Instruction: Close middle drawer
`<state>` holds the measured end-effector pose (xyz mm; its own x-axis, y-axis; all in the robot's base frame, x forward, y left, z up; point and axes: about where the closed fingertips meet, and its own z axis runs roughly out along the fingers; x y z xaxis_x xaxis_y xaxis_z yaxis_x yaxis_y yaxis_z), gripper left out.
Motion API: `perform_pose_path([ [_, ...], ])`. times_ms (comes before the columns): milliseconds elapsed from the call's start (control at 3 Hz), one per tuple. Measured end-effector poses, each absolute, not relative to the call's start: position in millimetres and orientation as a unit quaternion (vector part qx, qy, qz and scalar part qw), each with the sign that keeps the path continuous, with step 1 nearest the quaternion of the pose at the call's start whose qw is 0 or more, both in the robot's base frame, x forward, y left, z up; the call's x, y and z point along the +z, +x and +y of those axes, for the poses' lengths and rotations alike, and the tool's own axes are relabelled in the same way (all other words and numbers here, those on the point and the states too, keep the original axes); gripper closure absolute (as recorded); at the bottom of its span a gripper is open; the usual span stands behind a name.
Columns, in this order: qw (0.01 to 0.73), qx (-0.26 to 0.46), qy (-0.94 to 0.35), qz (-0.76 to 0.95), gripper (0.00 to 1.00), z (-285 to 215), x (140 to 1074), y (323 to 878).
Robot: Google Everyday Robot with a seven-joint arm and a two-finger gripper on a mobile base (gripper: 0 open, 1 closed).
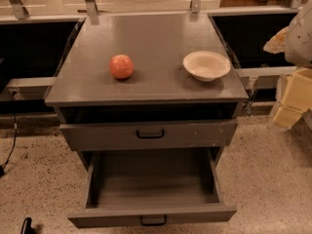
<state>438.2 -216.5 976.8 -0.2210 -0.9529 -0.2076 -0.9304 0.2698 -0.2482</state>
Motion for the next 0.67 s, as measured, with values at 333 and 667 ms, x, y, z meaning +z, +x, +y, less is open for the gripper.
perform_pose_path([
  [333, 0.162, -0.033, -0.603, 0.780, 0.00, -216.6, 975.2, 438.7],
  [667, 0.165, 0.015, -0.605, 0.779, 0.00, -209.2, 934.3, 427.9],
])
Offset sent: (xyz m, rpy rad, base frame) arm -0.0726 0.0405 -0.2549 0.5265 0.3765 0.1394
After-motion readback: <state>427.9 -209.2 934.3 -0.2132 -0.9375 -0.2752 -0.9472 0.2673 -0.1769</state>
